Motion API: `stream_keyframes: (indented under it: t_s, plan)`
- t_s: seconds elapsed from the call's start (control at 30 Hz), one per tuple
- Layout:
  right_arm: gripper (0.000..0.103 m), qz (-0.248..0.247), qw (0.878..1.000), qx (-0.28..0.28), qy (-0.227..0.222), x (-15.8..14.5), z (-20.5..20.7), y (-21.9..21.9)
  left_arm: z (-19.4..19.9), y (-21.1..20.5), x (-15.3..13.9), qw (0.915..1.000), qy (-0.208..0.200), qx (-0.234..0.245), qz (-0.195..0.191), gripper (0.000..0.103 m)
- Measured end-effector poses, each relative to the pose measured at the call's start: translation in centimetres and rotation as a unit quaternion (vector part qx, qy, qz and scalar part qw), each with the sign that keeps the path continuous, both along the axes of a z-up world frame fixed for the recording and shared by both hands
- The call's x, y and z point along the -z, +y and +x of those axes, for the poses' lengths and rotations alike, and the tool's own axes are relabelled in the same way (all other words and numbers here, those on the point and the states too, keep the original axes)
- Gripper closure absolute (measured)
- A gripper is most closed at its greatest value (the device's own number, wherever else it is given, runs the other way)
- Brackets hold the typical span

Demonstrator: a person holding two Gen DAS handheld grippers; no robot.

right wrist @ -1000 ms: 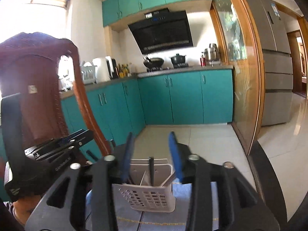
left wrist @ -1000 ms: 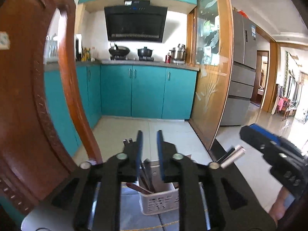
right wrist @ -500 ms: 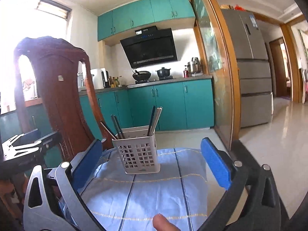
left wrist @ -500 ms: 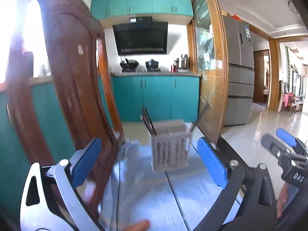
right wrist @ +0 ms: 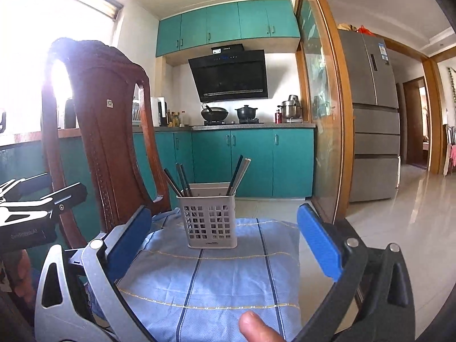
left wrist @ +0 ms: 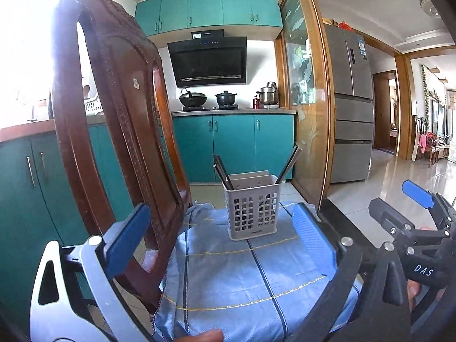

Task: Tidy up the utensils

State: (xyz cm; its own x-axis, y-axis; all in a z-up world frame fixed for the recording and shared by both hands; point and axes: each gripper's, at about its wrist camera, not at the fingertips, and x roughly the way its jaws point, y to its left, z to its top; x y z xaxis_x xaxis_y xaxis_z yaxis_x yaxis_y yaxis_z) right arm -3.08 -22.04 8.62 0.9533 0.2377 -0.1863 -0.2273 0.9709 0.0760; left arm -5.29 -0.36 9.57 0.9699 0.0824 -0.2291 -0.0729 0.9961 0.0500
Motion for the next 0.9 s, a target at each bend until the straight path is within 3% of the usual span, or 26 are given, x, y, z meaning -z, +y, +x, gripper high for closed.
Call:
stream_keyframes:
  t_s: [0.9]
  plan:
    - [0.003, -0.024, 1.0, 0.0, -0.006, 0.27, -0.47, 1.04, 0.68, -0.11, 0.65, 0.9999, 0.013, 0.004, -0.008, 0.004]
